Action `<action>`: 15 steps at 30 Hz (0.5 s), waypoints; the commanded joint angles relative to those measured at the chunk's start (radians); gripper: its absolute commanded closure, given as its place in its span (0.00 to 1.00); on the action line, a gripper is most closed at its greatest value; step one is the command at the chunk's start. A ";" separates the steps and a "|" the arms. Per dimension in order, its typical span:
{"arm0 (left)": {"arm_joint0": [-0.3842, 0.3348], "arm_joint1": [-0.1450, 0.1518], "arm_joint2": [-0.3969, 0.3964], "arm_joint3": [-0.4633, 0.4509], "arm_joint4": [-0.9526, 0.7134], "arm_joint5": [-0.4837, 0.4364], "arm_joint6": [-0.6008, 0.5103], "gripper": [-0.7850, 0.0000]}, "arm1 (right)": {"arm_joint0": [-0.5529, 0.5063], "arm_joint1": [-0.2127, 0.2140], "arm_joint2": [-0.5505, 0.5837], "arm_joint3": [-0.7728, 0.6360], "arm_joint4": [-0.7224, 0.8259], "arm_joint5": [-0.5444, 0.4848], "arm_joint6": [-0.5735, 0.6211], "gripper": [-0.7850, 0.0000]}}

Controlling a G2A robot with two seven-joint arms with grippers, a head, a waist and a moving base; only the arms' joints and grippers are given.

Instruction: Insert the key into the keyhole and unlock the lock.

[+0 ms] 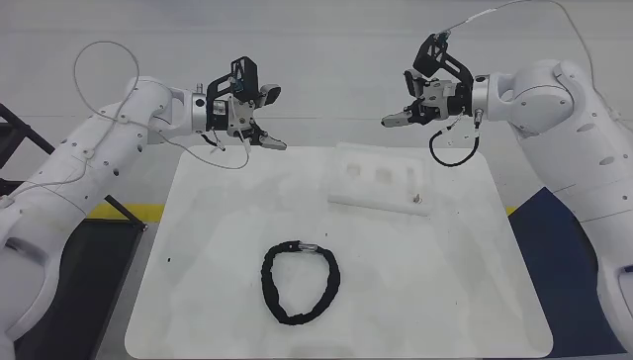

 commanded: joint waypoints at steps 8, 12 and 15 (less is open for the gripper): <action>0.000 0.000 0.000 0.000 0.000 0.000 0.000 0.00 | 0.000 0.000 0.000 0.000 0.000 0.000 0.000 0.00; 0.000 0.000 0.000 0.000 0.000 0.000 0.000 0.00 | -0.004 0.000 0.001 0.001 0.000 0.006 -0.005 0.00; 0.000 0.000 0.000 0.000 0.000 0.000 0.000 0.00 | -0.031 0.000 0.003 0.029 -0.014 0.057 -0.036 0.00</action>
